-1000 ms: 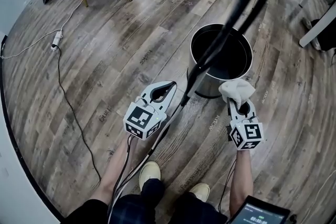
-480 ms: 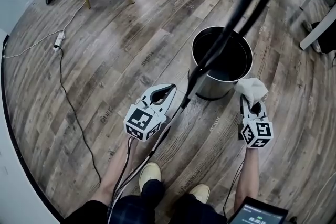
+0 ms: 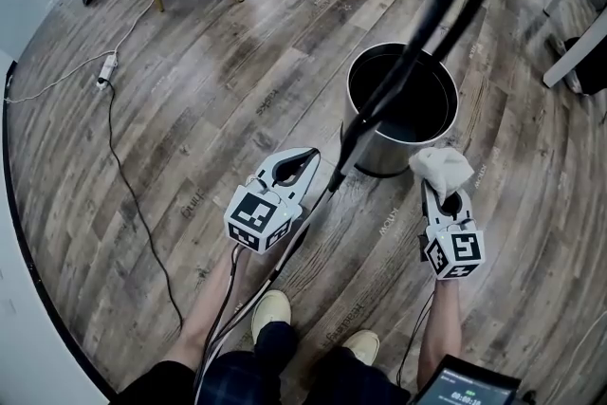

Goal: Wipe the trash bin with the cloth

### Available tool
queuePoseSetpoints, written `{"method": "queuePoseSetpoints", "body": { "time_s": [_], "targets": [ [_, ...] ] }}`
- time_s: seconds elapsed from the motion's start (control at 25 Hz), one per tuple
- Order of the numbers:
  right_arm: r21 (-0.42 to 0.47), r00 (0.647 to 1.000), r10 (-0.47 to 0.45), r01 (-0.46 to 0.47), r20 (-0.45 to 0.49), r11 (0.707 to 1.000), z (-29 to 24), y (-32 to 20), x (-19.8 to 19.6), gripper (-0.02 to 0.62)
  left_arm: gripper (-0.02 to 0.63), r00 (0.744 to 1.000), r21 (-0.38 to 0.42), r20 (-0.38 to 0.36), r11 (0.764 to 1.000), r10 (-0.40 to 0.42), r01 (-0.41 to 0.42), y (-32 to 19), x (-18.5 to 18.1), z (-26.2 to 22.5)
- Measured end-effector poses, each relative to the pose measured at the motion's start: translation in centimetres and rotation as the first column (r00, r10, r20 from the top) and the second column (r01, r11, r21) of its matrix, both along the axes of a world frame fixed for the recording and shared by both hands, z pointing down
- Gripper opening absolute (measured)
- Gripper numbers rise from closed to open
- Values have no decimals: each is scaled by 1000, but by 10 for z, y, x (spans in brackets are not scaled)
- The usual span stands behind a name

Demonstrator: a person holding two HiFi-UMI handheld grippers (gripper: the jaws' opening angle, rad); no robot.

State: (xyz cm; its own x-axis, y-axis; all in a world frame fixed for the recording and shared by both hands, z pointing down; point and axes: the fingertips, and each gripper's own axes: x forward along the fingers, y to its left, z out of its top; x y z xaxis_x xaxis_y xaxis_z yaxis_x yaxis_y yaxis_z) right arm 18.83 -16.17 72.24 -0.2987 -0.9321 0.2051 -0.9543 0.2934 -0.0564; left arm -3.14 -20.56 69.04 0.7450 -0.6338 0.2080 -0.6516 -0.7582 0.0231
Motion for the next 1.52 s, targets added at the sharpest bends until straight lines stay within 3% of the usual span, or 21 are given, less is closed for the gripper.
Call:
{"method": "queuePoseSetpoints", "body": {
  "time_s": [0.36,0.8,1.12,1.52],
  "targets": [
    [-16,990,-142,142,8,990,13,15,-68,91,-3,1000,-2,2,1000,13,-13,1,5,0],
    [-68,940,-337,334,-50,940,32,-7,-166,91,-3,1000,-13,0,1000,8,-8,2,1,2],
    [-119,944,-325,317,-50,941,53,-32,-178,91,-3,1000,-18,-9,1000,-18,18,-2,-7,4],
    [-153,985,-173,167,-25,974,65,-48,-136,91,-3,1000,-22,-4,1000,-1,1,0,-4,6]
  ]
}}
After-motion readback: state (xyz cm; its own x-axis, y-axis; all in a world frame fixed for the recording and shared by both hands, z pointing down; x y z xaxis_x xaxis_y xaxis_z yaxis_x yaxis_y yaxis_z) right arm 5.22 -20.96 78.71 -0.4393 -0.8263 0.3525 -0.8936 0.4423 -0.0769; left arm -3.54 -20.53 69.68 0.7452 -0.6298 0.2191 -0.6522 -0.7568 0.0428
